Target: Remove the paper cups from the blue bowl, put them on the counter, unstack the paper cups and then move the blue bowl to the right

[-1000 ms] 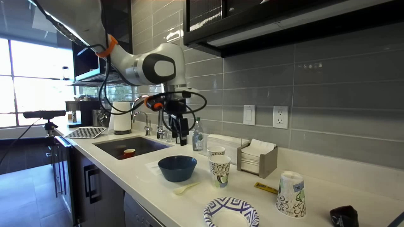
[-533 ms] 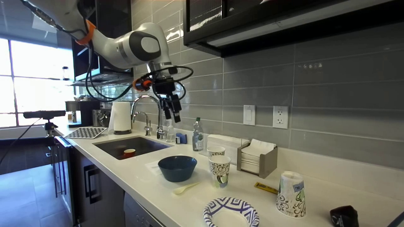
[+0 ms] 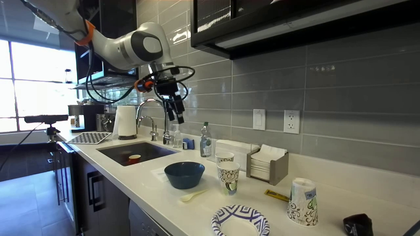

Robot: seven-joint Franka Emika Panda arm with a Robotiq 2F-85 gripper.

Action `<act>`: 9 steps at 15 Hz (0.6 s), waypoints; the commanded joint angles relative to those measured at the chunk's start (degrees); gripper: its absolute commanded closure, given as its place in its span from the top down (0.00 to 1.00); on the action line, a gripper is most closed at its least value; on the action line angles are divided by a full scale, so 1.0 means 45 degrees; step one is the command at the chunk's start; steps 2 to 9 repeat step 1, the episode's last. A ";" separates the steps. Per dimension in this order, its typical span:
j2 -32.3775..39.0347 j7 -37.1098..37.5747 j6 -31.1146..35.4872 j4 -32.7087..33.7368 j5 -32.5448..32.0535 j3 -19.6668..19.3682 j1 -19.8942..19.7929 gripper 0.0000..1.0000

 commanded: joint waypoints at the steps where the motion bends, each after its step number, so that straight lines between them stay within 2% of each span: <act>1: 0.0009 0.0016 -0.0024 0.0020 -0.0030 -0.0077 0.0082 1.00; 9: 0.0009 0.0016 -0.0024 0.0020 -0.0030 -0.0077 0.0082 1.00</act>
